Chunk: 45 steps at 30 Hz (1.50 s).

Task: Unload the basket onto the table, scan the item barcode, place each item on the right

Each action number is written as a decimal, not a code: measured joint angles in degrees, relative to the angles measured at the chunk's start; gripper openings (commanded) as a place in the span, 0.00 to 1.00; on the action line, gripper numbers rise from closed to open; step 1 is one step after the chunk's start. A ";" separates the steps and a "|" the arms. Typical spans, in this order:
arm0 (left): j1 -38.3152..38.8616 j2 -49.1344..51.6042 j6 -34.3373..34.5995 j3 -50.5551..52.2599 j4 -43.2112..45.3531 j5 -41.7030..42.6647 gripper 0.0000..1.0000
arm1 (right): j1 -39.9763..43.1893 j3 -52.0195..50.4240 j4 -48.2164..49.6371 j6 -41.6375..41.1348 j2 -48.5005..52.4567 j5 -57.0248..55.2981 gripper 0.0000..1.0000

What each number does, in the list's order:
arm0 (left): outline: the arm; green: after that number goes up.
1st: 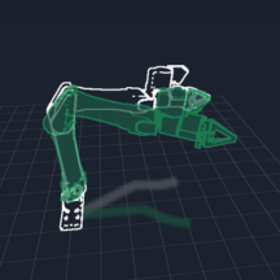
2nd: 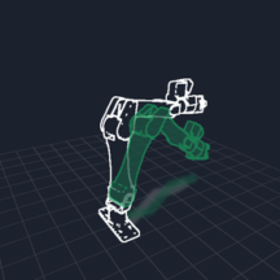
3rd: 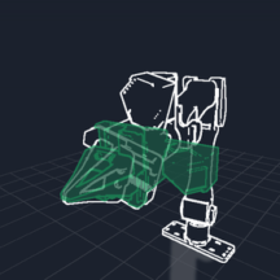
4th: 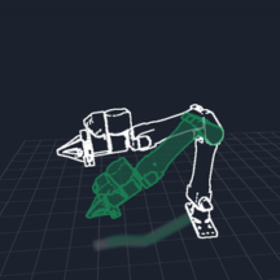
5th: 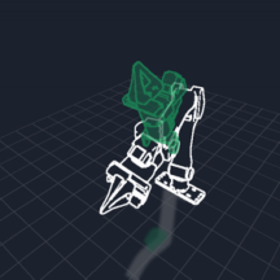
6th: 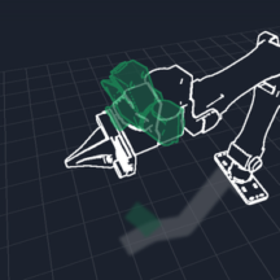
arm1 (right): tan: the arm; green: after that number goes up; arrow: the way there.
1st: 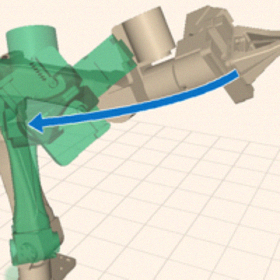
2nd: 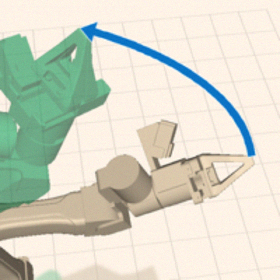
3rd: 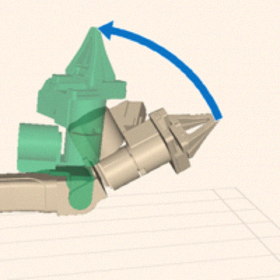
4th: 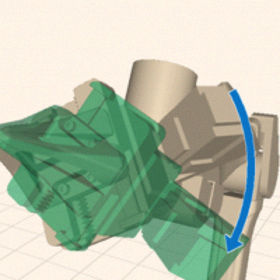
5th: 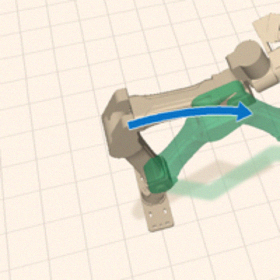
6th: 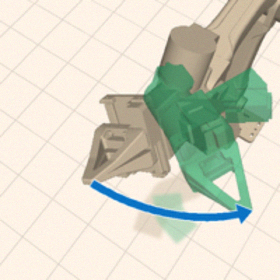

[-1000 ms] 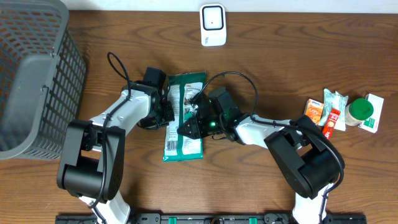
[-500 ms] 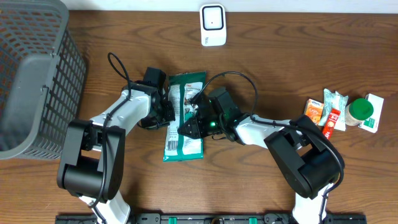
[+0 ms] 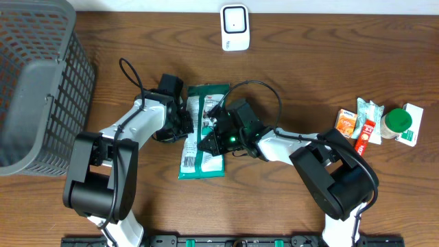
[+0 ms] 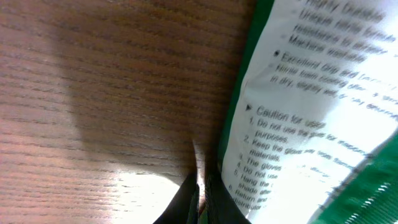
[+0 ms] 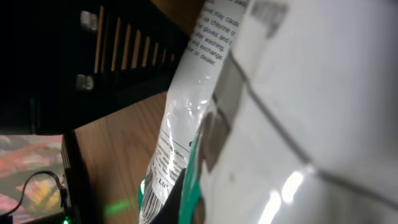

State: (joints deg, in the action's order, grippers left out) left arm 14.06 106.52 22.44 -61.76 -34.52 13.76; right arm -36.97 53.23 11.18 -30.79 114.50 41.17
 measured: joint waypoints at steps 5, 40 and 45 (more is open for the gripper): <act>-0.02 -0.11 0.00 0.00 0.11 0.09 0.09 | 0.15 0.00 -0.72 -0.02 0.00 -0.07 0.01; -17.09 -33.07 0.44 0.50 -2.54 -3.65 0.62 | 1.79 -0.26 -8.98 5.95 -2.97 2.51 0.01; -20.74 -33.07 0.48 0.50 -2.60 -3.65 0.70 | 1.88 -0.28 -19.41 11.54 -13.55 -2.86 0.01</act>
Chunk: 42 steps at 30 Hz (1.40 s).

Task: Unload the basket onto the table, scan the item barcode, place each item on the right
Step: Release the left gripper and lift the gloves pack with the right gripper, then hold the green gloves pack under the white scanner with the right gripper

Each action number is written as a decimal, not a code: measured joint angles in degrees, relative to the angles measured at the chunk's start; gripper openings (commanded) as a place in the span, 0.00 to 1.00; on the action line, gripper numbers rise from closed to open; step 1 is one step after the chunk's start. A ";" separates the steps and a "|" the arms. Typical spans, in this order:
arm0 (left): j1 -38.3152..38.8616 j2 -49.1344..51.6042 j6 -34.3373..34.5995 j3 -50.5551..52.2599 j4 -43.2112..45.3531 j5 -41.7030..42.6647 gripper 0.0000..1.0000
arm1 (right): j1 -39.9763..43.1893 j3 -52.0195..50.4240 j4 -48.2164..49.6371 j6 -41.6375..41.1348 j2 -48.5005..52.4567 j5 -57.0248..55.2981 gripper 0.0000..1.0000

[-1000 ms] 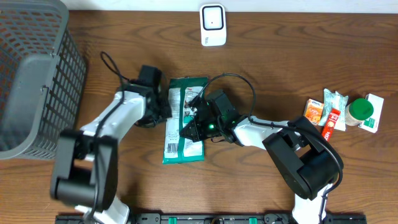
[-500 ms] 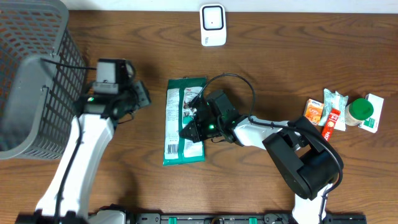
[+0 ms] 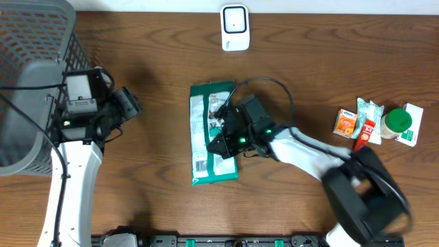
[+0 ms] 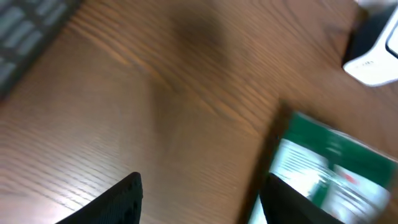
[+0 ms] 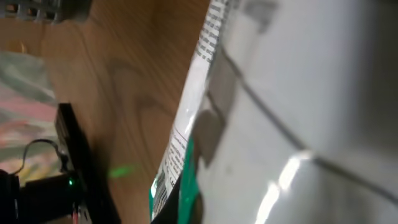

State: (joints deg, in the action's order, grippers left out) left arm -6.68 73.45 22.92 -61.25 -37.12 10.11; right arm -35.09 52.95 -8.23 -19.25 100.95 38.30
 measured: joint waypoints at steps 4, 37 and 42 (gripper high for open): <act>-2.10 0.00 0.15 0.00 -0.07 -0.07 0.76 | 0.00 1.46 -10.75 4.26 -8.07 -6.58 0.01; -2.60 0.00 0.39 0.00 0.00 -0.15 0.86 | 0.02 52.33 -27.54 57.27 0.92 -49.90 0.01; -2.60 0.02 0.42 0.00 -0.13 -0.15 0.86 | 0.02 52.28 -12.07 70.20 10.10 -56.59 0.01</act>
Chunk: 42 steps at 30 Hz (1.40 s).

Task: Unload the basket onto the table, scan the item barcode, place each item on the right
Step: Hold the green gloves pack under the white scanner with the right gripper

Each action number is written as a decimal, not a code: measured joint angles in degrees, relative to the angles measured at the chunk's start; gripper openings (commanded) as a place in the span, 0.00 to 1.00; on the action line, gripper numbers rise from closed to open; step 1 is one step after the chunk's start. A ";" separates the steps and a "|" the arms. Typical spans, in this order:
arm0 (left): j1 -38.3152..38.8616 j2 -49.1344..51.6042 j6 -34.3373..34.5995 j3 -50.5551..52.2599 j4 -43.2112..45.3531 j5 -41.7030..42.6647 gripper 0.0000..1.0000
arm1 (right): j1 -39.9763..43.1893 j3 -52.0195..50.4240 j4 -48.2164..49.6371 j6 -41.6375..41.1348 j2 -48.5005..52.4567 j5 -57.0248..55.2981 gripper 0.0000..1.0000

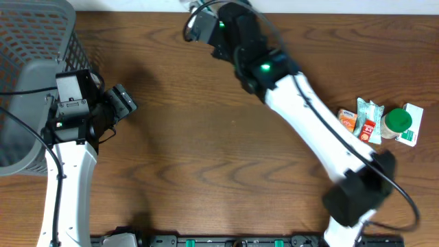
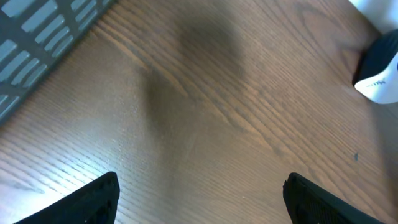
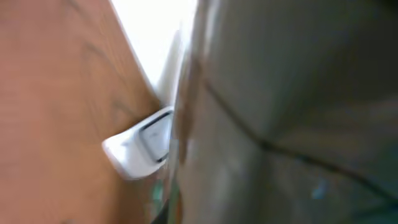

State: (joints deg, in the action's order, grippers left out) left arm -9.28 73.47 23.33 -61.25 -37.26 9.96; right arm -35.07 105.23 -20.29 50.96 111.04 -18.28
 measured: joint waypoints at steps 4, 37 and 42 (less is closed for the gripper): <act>0.00 0.00 0.00 0.00 0.09 0.00 0.86 | 0.04 0.02 14.19 10.01 7.54 -5.51 0.01; 0.00 0.00 0.00 0.02 0.11 0.00 0.86 | 4.22 0.04 42.73 27.74 29.20 -8.31 0.01; 0.00 0.00 0.00 0.02 0.13 -0.02 0.86 | 4.22 0.04 48.13 21.33 29.20 -9.16 0.01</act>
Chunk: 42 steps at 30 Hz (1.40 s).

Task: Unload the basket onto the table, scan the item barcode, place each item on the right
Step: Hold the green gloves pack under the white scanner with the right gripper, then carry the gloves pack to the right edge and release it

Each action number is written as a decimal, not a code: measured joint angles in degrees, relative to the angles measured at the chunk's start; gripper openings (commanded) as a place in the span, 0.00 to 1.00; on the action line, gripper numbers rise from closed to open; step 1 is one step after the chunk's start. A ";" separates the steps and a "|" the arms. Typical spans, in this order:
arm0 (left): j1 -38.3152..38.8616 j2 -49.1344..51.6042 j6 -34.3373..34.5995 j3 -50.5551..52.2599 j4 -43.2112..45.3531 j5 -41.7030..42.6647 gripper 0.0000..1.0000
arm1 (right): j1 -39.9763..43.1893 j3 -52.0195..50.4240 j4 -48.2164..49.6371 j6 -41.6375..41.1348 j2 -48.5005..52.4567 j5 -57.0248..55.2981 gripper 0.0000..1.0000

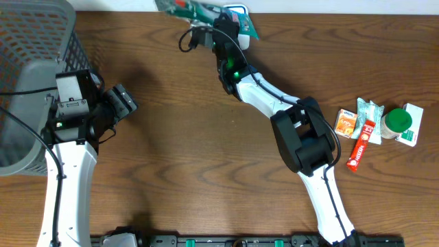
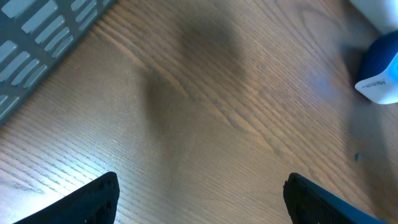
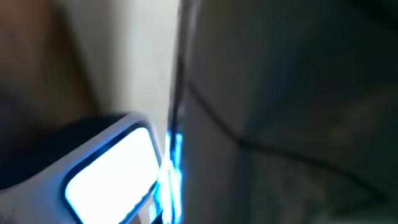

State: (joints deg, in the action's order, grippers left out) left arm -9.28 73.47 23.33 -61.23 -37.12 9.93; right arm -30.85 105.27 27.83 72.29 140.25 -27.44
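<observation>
The item is a green and white glove packet (image 1: 180, 7). My right gripper (image 1: 214, 24) is shut on it and holds it at the table's far edge, over the white scanner (image 1: 238, 9). In the right wrist view the packet (image 3: 280, 112) fills the right side as a dark sheet, close beside the scanner's face (image 3: 112, 168), which glows blue-white. The barcode itself is not visible. My left gripper (image 1: 125, 101) hangs open over bare wood at the left, its fingers (image 2: 93, 199) wide apart. The blue-lit scanner (image 2: 380, 78) shows at the right edge of its view.
A grey mesh basket (image 1: 34, 68) stands at the far left, close to my left arm. At the right edge lies a cluster of small goods (image 1: 374, 123): an orange packet, a red tube, a green-lidded jar and a white box.
My right gripper has brought the packet lower and closer against the scanner, and the scanner now glows blue. The left arm has not moved.
Both grippers were at the packet lying mid-table, the left one nearly closed at its left edge. Then the left gripper was open, back near the basket, while the right still held the packet on the table. Then the packet was up by the scanner, and now at its lit face.
</observation>
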 measured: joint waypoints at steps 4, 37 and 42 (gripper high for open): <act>0.00 0.00 0.00 0.00 -0.02 0.02 0.86 | 0.04 0.00 0.07 -7.32 -0.92 -1.57 0.01; 0.00 0.02 0.00 0.04 -0.04 0.02 0.86 | 25.27 -13.64 -89.90 -67.28 -30.86 26.34 0.01; 0.00 0.02 0.00 0.04 -0.04 0.02 0.86 | 29.29 -20.24 -83.56 -68.02 -30.86 26.64 0.57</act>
State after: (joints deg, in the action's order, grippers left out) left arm -9.28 73.49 23.33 -61.19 -37.17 9.96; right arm -1.56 85.03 -55.72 4.27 109.38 -0.80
